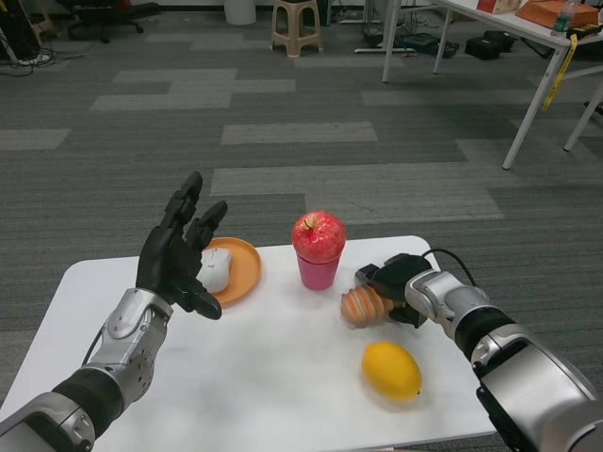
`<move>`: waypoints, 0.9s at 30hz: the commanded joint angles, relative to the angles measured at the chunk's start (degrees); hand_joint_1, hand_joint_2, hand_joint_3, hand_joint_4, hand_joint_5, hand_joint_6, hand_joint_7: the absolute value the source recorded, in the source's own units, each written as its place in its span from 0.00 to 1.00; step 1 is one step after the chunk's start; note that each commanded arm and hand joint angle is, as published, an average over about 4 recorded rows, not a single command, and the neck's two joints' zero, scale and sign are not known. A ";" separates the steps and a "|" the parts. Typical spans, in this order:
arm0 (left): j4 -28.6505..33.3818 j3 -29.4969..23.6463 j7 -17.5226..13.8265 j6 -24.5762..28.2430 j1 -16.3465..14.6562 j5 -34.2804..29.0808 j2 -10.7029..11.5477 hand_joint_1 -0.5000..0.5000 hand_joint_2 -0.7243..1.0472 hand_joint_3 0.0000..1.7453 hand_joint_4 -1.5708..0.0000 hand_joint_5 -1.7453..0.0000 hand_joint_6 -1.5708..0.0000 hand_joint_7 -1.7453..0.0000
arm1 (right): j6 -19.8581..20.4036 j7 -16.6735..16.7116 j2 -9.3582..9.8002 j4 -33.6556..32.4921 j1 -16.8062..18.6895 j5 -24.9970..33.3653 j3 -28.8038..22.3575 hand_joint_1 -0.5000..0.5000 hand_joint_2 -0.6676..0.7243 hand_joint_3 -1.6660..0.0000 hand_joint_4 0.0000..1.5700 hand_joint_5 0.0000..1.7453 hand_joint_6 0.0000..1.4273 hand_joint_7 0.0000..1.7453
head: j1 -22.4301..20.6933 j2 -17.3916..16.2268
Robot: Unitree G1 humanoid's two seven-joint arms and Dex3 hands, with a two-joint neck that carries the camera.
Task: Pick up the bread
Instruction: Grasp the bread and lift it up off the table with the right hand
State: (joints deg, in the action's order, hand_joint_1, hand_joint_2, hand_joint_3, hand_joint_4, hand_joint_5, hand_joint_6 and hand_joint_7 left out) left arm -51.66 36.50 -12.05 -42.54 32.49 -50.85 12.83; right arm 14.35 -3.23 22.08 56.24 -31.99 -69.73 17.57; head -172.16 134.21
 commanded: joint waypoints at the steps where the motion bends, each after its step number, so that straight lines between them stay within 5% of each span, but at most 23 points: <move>1: -0.28 -0.03 0.01 -0.35 0.03 -0.21 0.53 1.00 0.15 0.05 1.00 0.76 1.00 1.00 | 0.02 0.42 -0.55 0.58 1.23 0.12 -0.17 0.03 0.14 0.05 0.00 0.03 0.00 0.15 | -0.17 0.02; 11: -0.28 -0.03 0.01 -0.35 0.03 -0.21 0.53 1.00 0.15 0.05 1.00 0.76 1.00 1.00 | -0.82 0.82 -1.07 1.06 1.23 0.21 -0.47 0.04 0.14 0.05 0.00 0.36 0.07 0.76 | -0.25 0.10; 20: -0.28 -0.05 0.01 -0.35 0.03 -0.21 0.53 1.00 0.15 0.05 1.00 0.76 1.00 1.00 | -0.84 0.88 -1.34 -0.63 2.81 0.12 -7.24 0.04 0.14 0.05 0.00 0.72 0.16 0.89 | -0.50 0.46; 27: -0.20 -0.20 0.01 -0.35 -0.06 -0.21 0.53 1.00 0.15 0.05 1.00 0.76 1.00 1.00 | -0.07 0.99 -1.12 -4.26 5.32 -0.53 -15.42 0.04 0.14 0.05 0.00 0.81 0.16 0.92 | -1.18 0.70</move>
State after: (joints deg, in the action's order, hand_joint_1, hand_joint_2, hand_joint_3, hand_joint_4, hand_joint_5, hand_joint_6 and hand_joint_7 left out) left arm -51.66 36.49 -12.05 -42.61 32.50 -50.85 12.97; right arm 14.10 -2.13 20.60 53.19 -27.43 -69.98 3.93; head -173.27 134.91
